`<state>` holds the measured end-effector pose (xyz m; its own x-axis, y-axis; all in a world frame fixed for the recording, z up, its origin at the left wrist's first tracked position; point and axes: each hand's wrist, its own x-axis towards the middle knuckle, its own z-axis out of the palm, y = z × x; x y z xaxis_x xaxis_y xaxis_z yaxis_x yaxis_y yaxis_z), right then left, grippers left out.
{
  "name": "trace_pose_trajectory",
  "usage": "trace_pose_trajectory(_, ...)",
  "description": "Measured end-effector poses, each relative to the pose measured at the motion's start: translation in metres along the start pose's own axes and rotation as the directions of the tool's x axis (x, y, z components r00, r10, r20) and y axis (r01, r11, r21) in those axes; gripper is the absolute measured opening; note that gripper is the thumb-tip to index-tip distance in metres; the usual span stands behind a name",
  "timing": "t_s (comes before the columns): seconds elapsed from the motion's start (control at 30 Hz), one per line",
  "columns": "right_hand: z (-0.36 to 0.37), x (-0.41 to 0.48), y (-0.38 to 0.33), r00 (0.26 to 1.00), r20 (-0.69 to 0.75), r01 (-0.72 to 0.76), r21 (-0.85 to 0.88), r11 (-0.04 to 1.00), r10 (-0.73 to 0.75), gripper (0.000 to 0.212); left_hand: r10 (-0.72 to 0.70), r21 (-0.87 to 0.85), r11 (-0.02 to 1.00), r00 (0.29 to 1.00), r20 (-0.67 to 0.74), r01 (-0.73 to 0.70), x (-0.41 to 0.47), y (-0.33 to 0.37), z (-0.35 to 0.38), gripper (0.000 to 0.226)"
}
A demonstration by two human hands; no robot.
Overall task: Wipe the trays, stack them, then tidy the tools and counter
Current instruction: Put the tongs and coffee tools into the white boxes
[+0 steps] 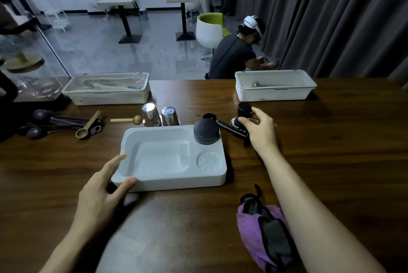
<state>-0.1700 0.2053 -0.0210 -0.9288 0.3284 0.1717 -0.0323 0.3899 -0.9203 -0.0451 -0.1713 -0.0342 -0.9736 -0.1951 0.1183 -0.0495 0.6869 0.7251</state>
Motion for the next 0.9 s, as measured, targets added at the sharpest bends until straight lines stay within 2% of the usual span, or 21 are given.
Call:
trace_pose_trajectory(0.1,-0.007,0.003,-0.002,0.999,-0.032,0.005,0.046,0.999,-0.004,0.027,0.012,0.001,1.0,1.0,0.005,-0.012,0.0,-0.002,0.0,0.06)
trace_pose_trajectory(0.27,-0.023,-0.008,-0.021,0.996,-0.053,0.071,-0.004,0.997,-0.072,0.025,0.031,0.014,0.999,0.999,0.005,-0.031,0.0,-0.001,0.001,0.059)
trace_pose_trajectory(0.47,-0.031,-0.055,-0.053,0.986,0.078,0.143,0.075,0.987,-0.149,0.027,0.037,0.002,0.999,0.999,0.016,-0.037,-0.001,0.0,0.0,0.056)
trace_pose_trajectory(0.7,-0.012,-0.105,-0.067,0.95,0.247,0.179,0.07,0.981,-0.191,0.033,0.067,-0.033,0.997,0.997,0.025,-0.066,0.0,-0.002,-0.001,0.059)
trace_pose_trajectory(0.9,0.003,-0.119,-0.058,0.947,0.223,0.245,-0.031,0.969,-0.233,0.032,0.091,-0.023,0.996,0.996,0.02,-0.09,0.001,-0.006,-0.001,0.057)
